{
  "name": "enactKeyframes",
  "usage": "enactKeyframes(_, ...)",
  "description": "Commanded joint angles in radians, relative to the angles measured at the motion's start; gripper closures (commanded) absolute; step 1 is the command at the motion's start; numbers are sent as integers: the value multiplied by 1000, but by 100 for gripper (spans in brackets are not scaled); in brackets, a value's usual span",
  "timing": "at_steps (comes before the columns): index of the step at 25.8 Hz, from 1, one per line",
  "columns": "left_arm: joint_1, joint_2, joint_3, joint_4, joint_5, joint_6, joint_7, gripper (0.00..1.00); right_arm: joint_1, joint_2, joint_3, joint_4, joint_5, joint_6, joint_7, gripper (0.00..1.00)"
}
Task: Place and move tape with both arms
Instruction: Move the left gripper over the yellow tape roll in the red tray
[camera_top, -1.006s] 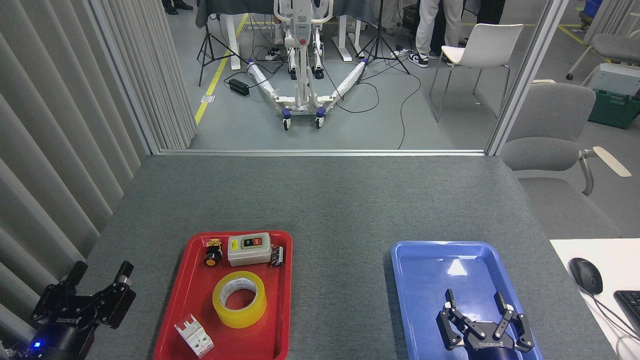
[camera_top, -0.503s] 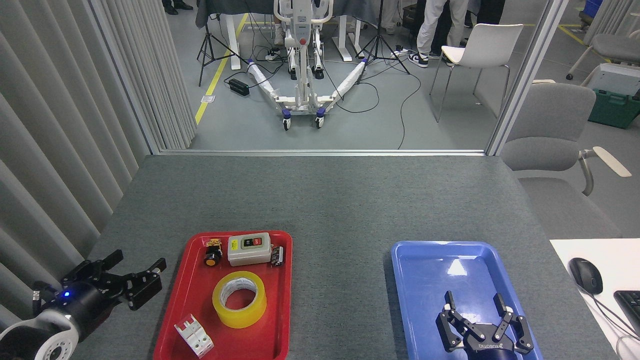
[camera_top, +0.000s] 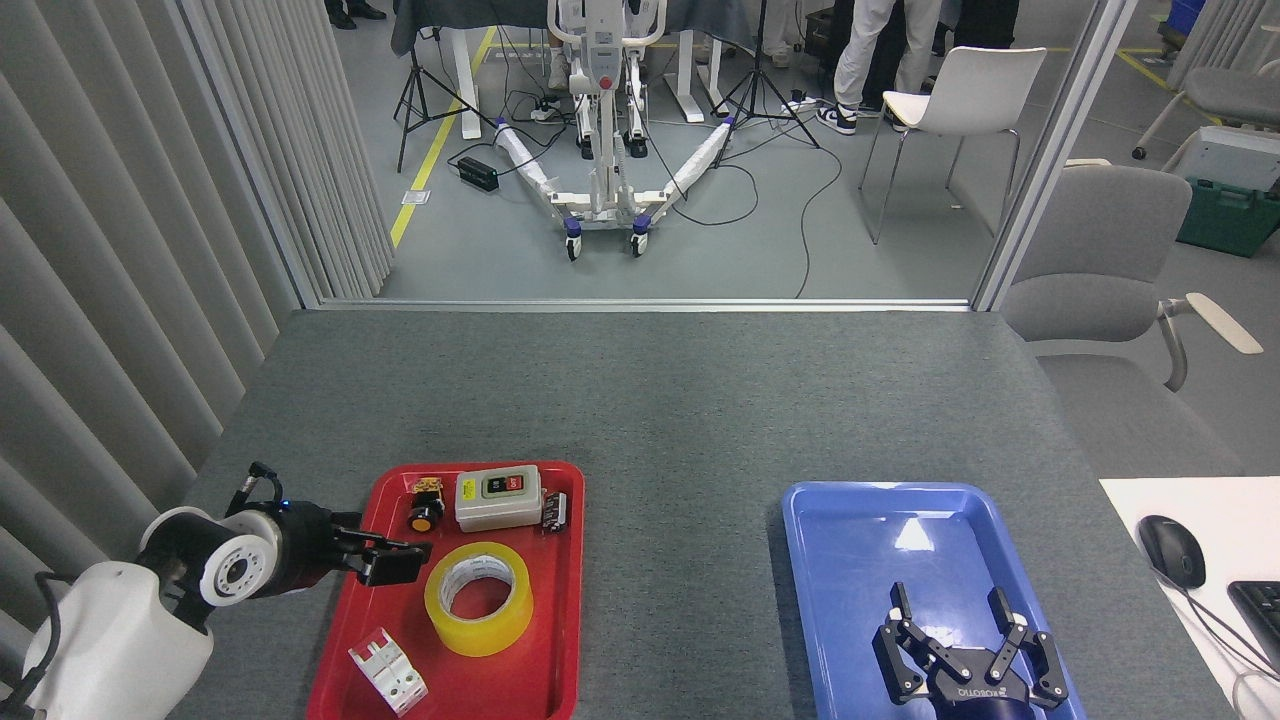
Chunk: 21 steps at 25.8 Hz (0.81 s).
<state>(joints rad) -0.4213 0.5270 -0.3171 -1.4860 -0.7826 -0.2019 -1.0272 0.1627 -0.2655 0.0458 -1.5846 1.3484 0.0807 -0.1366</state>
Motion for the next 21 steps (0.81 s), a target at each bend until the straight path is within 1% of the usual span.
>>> enactKeyframes(1, -48, -5, -53, 52, 20, 33, -30, 0, 0, 0, 2, 0, 0, 1, -2, 1)
enactKeyframes(2, -65, -5, -83, 75, 22, 67, -31, 0, 1, 0, 2, 0, 0, 1, -2, 1)
enactKeyframes(5, -143, -18, -214, 122, 62, 222, -50, 0, 3, 0, 5, 0, 0, 2, -2, 1)
enactKeyframes(7, -166, -47, -246, 142, 88, 306, -105, 0, 3, 2, 5, 0, 2, -1, -2, 1)
enactKeyframes(8, -168, -58, -246, 145, 88, 326, -140, 0, 3, 2, 5, 0, 2, -1, -2, 1)
enactKeyframes(10, -180, -61, -247, 147, 89, 341, -180, 0, 3, 6, 3, 0, 2, -1, -2, 1)
enactKeyframes(15, -211, -67, -283, 167, 86, 334, -191, 0, 3, 6, 2, 5, 2, 1, -2, 1)
enactKeyframes(19, -260, -93, -349, 247, 83, 332, -191, 0, 3, 5, 5, 5, 2, 2, -2, 1)
enactKeyframes(21, -281, -108, -361, 288, 83, 329, -191, 0, 3, 5, 6, 5, 2, 2, -2, 1)
